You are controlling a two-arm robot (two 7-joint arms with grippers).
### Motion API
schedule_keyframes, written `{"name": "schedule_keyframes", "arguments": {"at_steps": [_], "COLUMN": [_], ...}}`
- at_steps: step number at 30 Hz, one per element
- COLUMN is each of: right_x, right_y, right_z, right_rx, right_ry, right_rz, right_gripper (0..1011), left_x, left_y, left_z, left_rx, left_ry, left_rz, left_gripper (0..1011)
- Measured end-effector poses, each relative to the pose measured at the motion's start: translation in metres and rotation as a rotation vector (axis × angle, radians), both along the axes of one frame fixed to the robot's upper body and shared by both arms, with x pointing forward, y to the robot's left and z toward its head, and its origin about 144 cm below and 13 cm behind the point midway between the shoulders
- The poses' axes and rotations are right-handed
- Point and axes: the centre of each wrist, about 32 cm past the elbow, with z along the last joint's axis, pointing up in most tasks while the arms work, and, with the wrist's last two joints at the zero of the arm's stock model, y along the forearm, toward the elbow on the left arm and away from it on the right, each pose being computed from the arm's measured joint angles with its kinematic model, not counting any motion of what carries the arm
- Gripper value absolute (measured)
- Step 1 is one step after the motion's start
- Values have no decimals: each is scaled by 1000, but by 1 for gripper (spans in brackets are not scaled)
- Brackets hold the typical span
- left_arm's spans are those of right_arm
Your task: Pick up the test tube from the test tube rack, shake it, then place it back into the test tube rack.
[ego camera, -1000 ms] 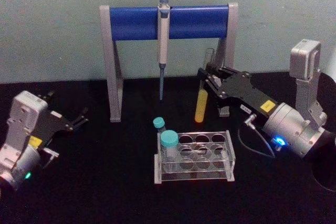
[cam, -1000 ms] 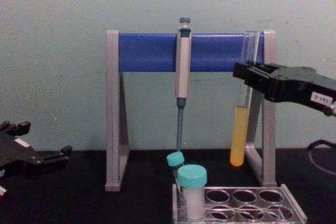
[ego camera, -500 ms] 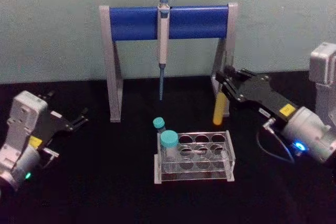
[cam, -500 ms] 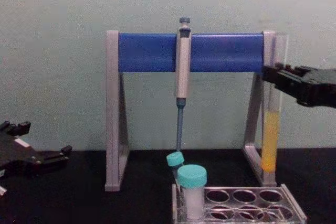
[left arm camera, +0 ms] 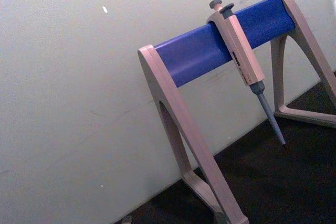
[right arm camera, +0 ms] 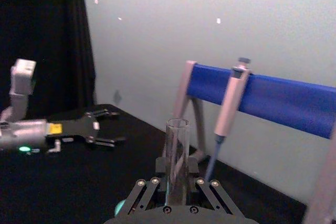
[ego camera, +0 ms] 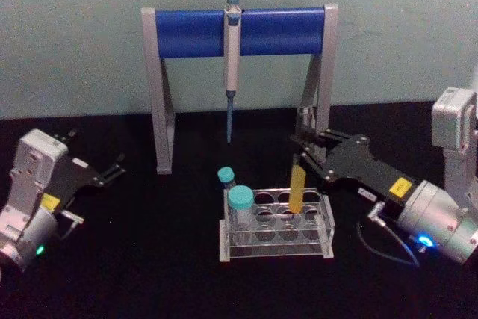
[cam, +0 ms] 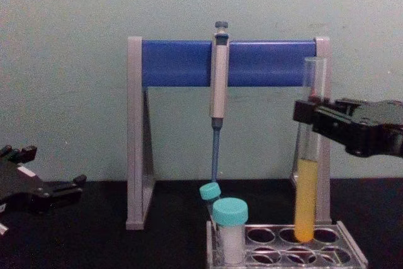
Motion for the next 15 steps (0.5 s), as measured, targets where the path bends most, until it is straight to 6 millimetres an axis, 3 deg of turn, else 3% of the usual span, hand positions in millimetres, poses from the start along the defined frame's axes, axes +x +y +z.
{"name": "schedule_keyframes", "arguments": {"at_steps": [15], "right_x": [38], "right_y": [21], "right_z": [-4], "right_rx": [58], "right_ry": [-30], "right_rz": [13], "right_gripper": [229], "left_x": [0], "left_y": [0], "left_z": [0], "left_rx": [0], "left_ry": [0], "left_rz": [0], "left_gripper": [1001]}}
